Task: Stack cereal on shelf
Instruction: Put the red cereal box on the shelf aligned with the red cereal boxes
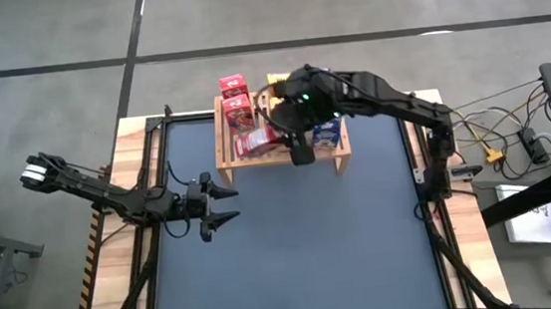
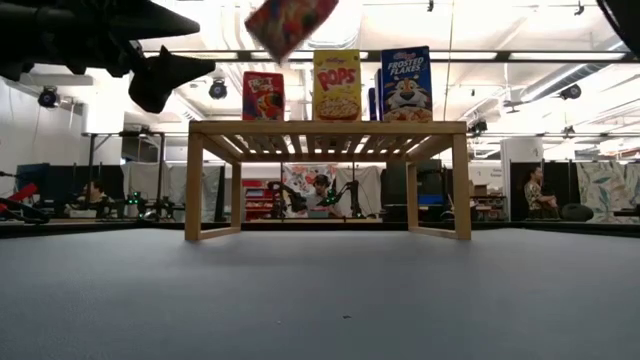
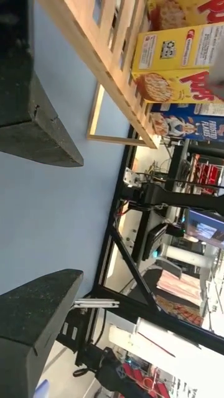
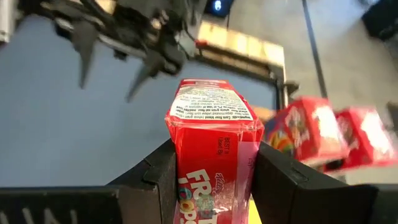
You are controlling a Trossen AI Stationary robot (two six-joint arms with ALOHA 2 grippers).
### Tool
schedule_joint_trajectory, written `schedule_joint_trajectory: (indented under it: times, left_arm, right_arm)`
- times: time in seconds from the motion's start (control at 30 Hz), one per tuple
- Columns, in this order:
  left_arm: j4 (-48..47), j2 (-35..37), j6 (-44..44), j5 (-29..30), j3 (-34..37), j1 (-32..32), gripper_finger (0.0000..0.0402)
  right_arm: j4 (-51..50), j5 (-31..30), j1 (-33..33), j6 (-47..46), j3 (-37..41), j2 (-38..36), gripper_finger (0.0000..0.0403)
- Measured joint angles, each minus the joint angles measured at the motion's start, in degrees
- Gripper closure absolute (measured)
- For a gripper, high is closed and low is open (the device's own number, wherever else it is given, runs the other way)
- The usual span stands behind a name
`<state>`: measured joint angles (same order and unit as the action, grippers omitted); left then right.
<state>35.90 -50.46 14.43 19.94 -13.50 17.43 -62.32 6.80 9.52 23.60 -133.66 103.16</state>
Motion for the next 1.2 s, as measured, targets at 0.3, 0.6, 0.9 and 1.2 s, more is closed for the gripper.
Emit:
schedule_joint_trajectory:
  times: [0.3, 0.6, 0.9, 1.2]
  left_arm:
    - [-1.3, 3.8, -3.3, 3.3, -1.9, -0.2, 0.0135]
    - [-21.3, 5.9, -10.9, 10.8, -17.0, -0.2, 0.0135]
    - [-41.2, -2.5, -12.5, 13.6, -34.0, -0.2, 0.0129]
    - [-48.0, -9.3, -12.8, 13.8, -42.8, -0.3, 0.0055]
  right_arm:
    - [-2.5, 5.7, 2.9, 0.0, 0.0, 1.5, 0.0252]
    - [-5.7, 6.0, -1.6, -1.8, -0.2, 0.3, 0.0255]
    - [-6.0, 5.7, -3.3, -1.5, -0.2, 0.5, 0.0253]
    - [-6.1, 5.7, -3.3, -2.8, -0.2, 0.5, 0.0254]
